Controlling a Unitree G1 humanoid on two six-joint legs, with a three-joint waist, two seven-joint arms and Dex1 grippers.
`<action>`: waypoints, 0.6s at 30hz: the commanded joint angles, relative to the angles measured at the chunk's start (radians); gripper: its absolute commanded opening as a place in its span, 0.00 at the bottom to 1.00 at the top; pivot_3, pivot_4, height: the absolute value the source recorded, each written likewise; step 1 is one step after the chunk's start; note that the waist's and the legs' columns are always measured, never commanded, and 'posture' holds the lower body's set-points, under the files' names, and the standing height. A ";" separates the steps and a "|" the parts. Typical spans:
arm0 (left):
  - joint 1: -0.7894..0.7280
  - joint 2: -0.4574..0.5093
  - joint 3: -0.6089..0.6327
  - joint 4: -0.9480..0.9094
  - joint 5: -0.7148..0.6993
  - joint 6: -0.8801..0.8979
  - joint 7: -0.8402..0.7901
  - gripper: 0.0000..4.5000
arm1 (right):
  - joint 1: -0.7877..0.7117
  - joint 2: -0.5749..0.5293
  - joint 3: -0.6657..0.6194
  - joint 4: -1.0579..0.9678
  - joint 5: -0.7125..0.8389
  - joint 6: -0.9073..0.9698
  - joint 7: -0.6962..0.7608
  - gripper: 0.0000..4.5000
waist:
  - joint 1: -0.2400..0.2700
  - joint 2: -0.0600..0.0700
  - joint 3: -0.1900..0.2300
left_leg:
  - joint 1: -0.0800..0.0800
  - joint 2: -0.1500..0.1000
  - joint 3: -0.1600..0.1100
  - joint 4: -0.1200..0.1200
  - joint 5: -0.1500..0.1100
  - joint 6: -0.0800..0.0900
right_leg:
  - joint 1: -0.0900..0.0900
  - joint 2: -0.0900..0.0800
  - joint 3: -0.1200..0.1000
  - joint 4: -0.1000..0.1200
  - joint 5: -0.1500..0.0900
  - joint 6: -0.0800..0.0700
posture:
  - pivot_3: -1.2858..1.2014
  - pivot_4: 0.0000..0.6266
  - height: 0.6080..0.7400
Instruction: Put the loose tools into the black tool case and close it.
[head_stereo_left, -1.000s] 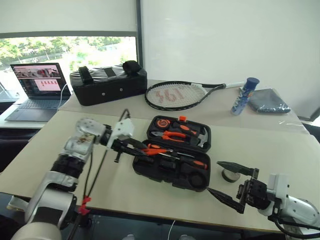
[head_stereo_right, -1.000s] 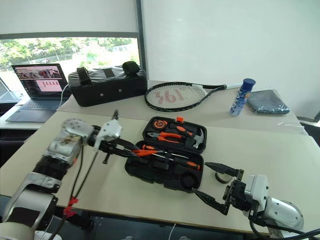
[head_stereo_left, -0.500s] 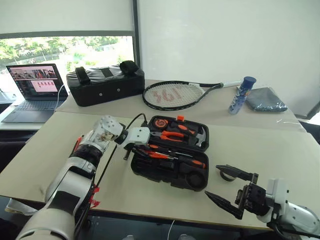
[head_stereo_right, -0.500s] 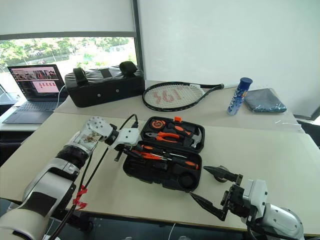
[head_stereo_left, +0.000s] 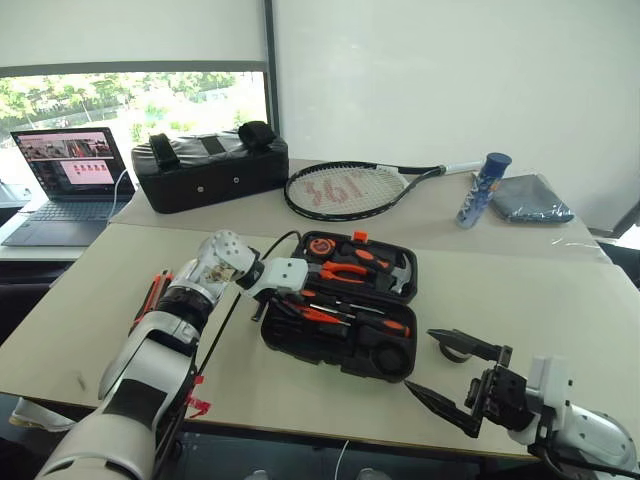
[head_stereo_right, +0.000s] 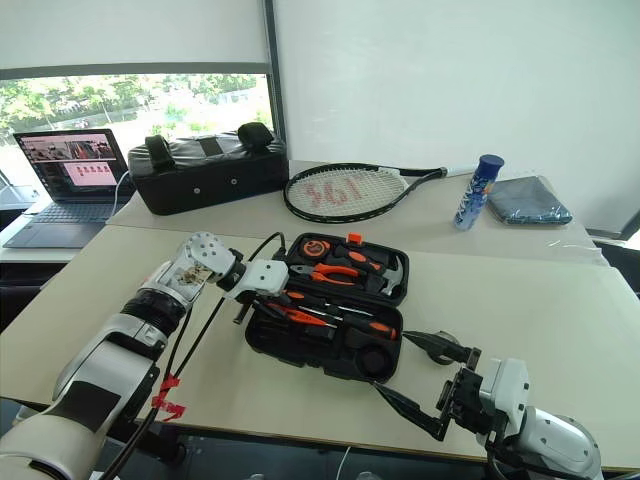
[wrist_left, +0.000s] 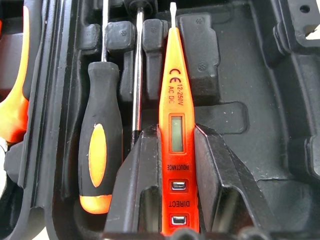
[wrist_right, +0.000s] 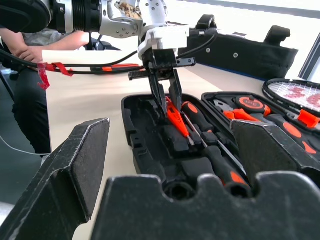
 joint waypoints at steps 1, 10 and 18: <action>-0.003 0.018 -0.024 -0.018 0.050 0.043 0.023 0.10 | -0.014 -0.011 -0.002 -0.029 0.002 0.008 -0.012 1.00 | -0.002 0.000 0.000 | 0.000 0.000 0.000 0.000 0.000 0.000 | 0.000 0.000 0.000 0.000 0.000 0.000 | 0.52 0.24 1.00; 0.024 0.032 -0.049 -0.095 0.071 0.099 -0.011 0.10 | -0.018 -0.023 -0.009 -0.034 0.009 0.023 -0.010 1.00 | -0.016 0.000 0.000 | 0.009 0.000 0.000 0.000 0.000 0.000 | 0.010 0.000 0.000 0.000 -0.002 0.004 | 0.52 0.24 1.00; 0.019 0.009 0.006 -0.118 0.006 0.106 0.011 0.38 | -0.031 -0.025 -0.006 -0.021 0.008 0.023 -0.010 1.00 | -0.013 0.000 0.000 | 0.009 0.000 0.000 0.000 0.000 0.000 | 0.010 0.000 0.000 -0.001 -0.002 0.003 | 0.52 0.24 1.00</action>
